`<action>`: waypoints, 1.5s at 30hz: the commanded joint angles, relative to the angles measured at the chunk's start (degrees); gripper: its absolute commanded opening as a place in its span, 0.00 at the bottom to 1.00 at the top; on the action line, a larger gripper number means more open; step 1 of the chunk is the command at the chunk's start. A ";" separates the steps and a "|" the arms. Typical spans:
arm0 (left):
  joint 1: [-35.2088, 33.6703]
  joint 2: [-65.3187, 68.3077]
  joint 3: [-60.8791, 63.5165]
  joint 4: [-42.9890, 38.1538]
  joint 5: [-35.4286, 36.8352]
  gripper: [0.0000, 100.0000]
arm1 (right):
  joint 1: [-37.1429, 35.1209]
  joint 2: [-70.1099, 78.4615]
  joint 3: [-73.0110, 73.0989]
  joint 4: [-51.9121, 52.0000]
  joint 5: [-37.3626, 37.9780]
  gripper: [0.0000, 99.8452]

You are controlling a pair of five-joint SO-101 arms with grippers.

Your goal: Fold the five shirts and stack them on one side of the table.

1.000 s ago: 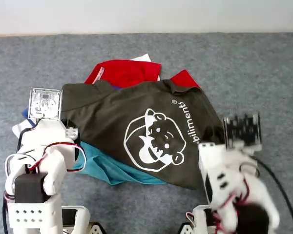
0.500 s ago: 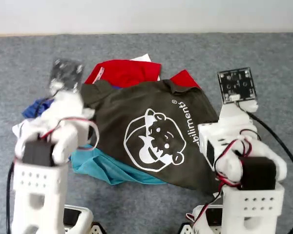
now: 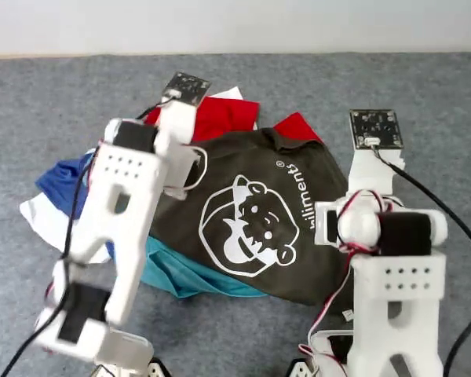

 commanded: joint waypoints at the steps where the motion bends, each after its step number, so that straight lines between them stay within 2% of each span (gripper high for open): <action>1: 0.18 4.75 -9.63 5.80 0.00 0.09 | 0.04 2.86 -2.90 2.15 -0.62 0.06; 4: 0.35 5.63 -10.33 5.80 -3.78 0.12 | 0.04 4.79 -2.90 3.47 0.79 0.06; 9: 3.16 5.71 -8.92 5.80 -5.01 0.28 | 1.36 4.79 -2.90 3.56 12.57 0.06; 12: 4.04 6.68 -6.46 5.71 -5.19 0.35 | 4.70 4.62 -2.90 4.26 16.53 0.09; 19: -0.35 15.91 -6.29 5.63 -10.64 0.37 | 14.81 4.53 -2.73 4.35 16.88 0.29; 23: -2.99 20.04 -8.31 4.40 -12.48 0.37 | 17.89 4.53 -2.73 4.35 17.23 0.30; 28: -5.45 28.75 -8.48 0.26 -12.31 0.36 | 17.80 4.53 -2.73 4.35 17.23 0.30; 31: -6.24 36.13 -8.57 -1.32 -12.31 0.32 | 17.98 4.53 -2.73 4.35 17.23 0.30; 35: -6.95 40.35 -10.77 -1.67 -12.57 0.10 | 18.07 4.53 -2.73 4.35 17.23 0.30; 37: -7.47 40.26 -12.79 -0.35 -12.57 0.03 | 18.07 4.53 -2.73 4.35 17.23 0.30; 41: -11.78 40.26 -16.40 2.99 -12.57 0.01 | 18.07 4.53 -2.73 4.35 17.14 0.30; 45: -19.78 40.26 -19.74 4.04 -12.57 0.01 | 18.07 4.53 -2.81 4.26 17.14 0.30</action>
